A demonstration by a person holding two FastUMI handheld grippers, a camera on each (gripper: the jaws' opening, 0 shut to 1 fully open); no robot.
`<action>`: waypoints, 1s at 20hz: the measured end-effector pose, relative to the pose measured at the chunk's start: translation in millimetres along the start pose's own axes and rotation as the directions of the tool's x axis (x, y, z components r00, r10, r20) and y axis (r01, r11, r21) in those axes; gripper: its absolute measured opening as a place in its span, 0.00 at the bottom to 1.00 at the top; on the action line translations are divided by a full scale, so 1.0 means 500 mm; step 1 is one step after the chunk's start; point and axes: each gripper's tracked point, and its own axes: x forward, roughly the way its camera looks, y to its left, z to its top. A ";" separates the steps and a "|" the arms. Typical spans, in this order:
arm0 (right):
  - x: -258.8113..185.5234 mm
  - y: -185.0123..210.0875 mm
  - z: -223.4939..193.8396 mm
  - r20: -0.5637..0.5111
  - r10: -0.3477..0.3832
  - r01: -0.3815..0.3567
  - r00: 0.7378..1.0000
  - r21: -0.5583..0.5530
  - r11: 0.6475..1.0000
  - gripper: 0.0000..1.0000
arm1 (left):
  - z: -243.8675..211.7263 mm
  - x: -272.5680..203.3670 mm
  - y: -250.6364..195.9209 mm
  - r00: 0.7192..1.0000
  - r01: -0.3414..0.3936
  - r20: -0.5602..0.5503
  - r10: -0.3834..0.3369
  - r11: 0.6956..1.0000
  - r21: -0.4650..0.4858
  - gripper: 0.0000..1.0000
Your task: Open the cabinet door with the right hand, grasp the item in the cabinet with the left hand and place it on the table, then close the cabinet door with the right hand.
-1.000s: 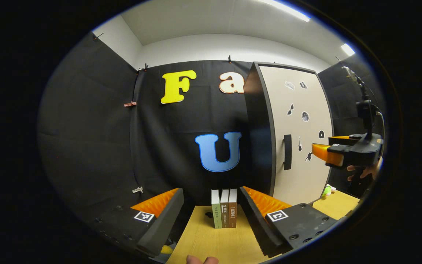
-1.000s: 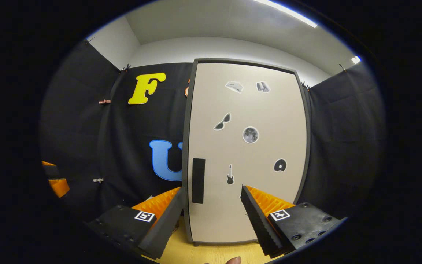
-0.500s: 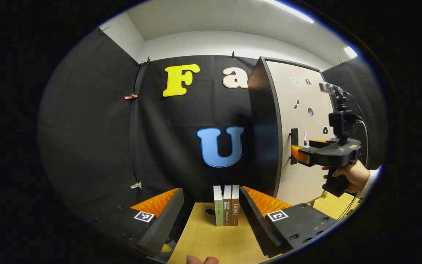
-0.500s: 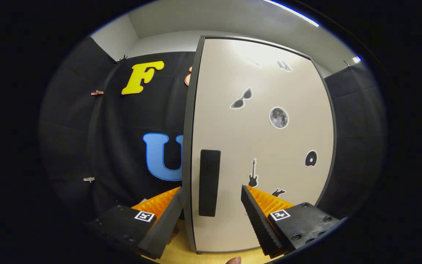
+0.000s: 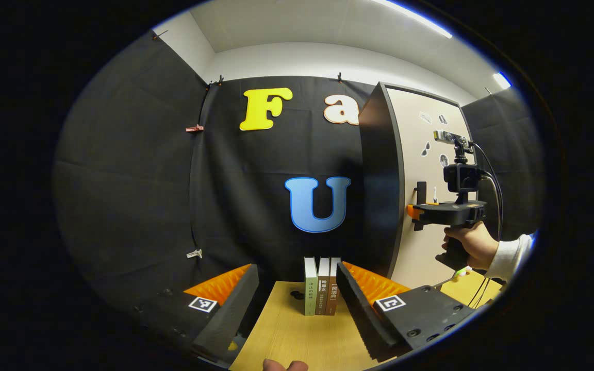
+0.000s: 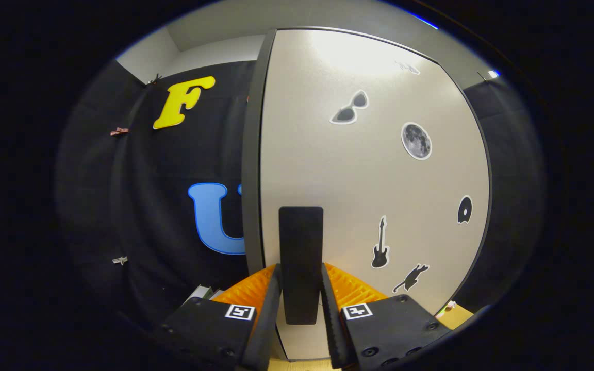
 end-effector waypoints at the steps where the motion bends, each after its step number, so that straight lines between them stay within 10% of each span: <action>1: -0.013 -0.003 0.019 -0.003 -0.002 0.002 1.000 0.000 1.000 0.46 | -0.005 -0.004 0.006 1.000 -0.005 -0.003 0.005 1.000 0.001 0.96; 4: -0.005 -0.001 -0.003 -0.004 0.024 -0.024 1.000 -0.031 0.999 0.23 | -0.014 -0.012 0.023 0.999 -0.026 -0.019 0.025 1.000 -0.006 0.96; 20: -0.123 -0.044 0.007 -0.049 0.208 -0.208 0.977 0.008 0.978 0.23 | -0.005 -0.047 -0.057 0.999 -0.046 -0.014 0.047 0.998 0.035 0.96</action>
